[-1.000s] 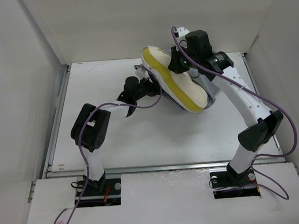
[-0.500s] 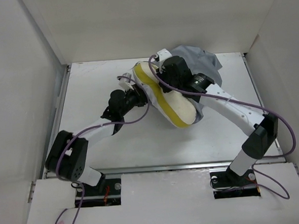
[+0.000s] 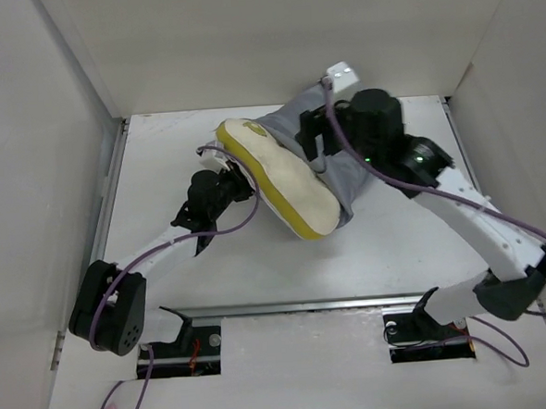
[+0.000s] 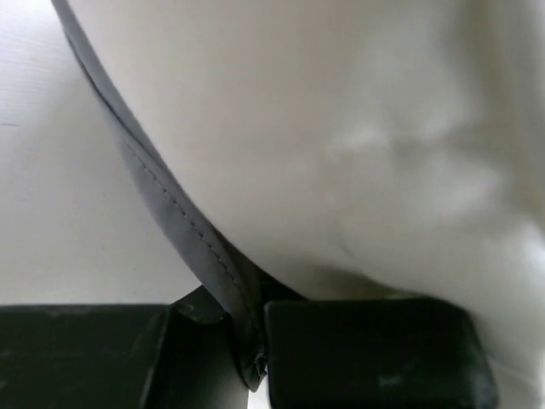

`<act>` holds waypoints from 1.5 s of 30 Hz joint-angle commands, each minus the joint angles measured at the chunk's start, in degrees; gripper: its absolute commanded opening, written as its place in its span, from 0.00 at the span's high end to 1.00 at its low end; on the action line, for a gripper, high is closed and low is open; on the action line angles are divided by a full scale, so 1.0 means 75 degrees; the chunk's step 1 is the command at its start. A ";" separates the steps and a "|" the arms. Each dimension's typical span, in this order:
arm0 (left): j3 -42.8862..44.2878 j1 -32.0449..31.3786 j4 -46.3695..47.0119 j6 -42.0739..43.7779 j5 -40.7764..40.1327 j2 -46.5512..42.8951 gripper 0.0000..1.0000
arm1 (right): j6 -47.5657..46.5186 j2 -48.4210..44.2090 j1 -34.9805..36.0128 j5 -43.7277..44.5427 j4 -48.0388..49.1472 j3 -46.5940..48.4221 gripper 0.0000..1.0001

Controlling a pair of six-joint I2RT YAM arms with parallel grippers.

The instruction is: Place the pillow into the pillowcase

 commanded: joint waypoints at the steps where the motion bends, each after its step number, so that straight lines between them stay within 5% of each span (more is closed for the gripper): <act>1: 0.0353 0.0167 0.0454 0.0234 -0.0286 -0.0571 1.00 | -0.0030 -0.0983 -0.0544 0.0012 0.0186 0.0116 0.18; 5: 0.0353 0.0238 0.0279 0.0304 -0.0286 -0.0642 1.00 | 0.0239 -0.0293 -0.1364 0.0374 -0.0482 0.0186 0.20; 14: 0.0764 0.0238 -0.0062 0.0526 -0.0355 -0.0642 1.00 | -0.0239 0.2178 -0.1366 -0.0457 -0.0647 0.0526 0.28; 20: 0.0915 0.0238 -0.0366 0.0597 -0.0426 -0.0572 1.00 | -0.0089 0.2661 -0.1296 -0.0400 -0.0507 0.0187 0.28; 24: 0.0916 0.0238 -0.0437 0.0667 -0.0578 -0.0572 1.00 | 0.0310 0.2838 -0.1296 0.0771 -0.0507 0.0186 0.53; 25: 0.0916 0.0238 -0.0437 0.0667 -0.0579 -0.0572 1.00 | 0.0519 0.2907 -0.1296 0.1040 -0.0600 0.0186 0.88; 29: 0.0986 0.0308 -0.0636 0.0749 -0.0766 -0.0572 1.00 | 0.0604 0.2651 -0.1296 0.1523 -0.0730 0.0409 1.00; 32: 0.1057 0.0308 -0.0636 0.0819 -0.0766 -0.0572 1.00 | 0.0324 0.2066 -0.1296 0.1338 -0.0530 0.0303 0.99; 33: 0.1057 0.0308 -0.0636 0.0820 -0.0766 -0.0572 1.00 | 0.0241 0.1960 -0.1296 0.0941 -0.0530 0.0303 0.89; 35: 0.1057 0.0308 -0.0636 0.0820 -0.0766 -0.0572 1.00 | 0.0007 0.1551 -0.1296 0.0319 -0.0530 0.0385 0.44; 36: 0.1057 0.0308 -0.0636 0.0820 -0.0766 -0.0502 1.00 | -0.0122 0.1386 -0.1296 0.0084 -0.0437 0.0211 0.37; 39: 0.1127 0.0308 -0.0776 0.0820 -0.0766 -0.0432 1.00 | -0.0508 0.0858 -0.0864 -0.0655 -0.0121 -0.0410 0.29; 45: 0.1197 0.0378 -0.0846 0.0890 -0.0766 -0.0431 1.00 | -0.0709 0.0961 -0.0406 0.0057 0.0066 -0.1266 0.26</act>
